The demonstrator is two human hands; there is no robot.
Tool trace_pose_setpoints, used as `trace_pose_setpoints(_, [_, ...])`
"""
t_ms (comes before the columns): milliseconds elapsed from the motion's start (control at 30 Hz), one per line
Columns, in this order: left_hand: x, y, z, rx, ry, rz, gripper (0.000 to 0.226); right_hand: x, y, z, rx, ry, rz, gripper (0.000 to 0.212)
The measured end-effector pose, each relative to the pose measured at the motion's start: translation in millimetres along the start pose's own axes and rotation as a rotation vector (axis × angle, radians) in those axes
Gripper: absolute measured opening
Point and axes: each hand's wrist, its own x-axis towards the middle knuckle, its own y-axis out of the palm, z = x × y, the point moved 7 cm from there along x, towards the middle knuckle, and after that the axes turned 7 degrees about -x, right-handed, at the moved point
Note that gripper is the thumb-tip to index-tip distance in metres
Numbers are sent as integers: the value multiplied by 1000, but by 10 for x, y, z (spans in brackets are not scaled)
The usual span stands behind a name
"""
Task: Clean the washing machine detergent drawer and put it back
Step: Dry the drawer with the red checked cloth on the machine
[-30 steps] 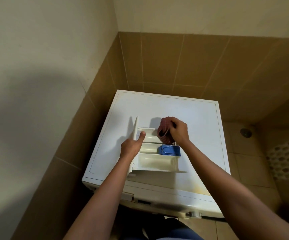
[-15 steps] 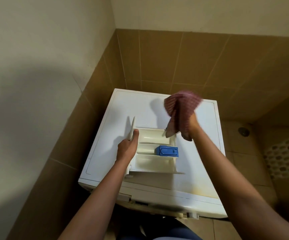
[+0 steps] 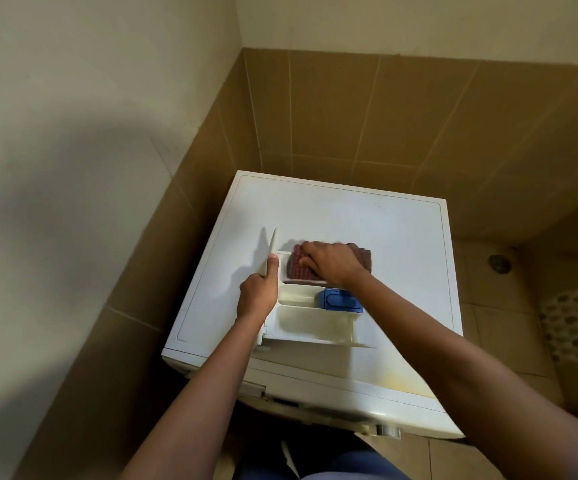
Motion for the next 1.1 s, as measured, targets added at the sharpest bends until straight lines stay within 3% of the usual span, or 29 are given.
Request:
trace_pose_setpoints(133, [-10,-14,6,-24,-8,-18,77,-367,121,-567,-30,110,-25,36])
trace_pose_setpoints(300, [-34,-27,-21,-62,0,-27,68,-577,185,-813,369,299,0,27])
trace_pose_setpoints(500, [-58,-34,-50,-30,14,-26,70,-262,38,-292,124,133,7,23])
trace_pose_setpoints(800, [-140,-48,-81,-17,-52,25,73,-403,-115,-305,76,146,-56,24])
trace_pose_setpoints(933, [-189,-60,-294,-263,-108,186,96,-470,-389,-335,12,165,-201,29])
trace_pose_setpoints(1000, [-225,-77,-451,-429,-150,288,95,-503,-510,-308,-22,145,-253,29])
trace_pose_setpoints(1100, [-202,-184,-657,-443,-220,317,86,-621,-709,-257,-7,77,-393,21])
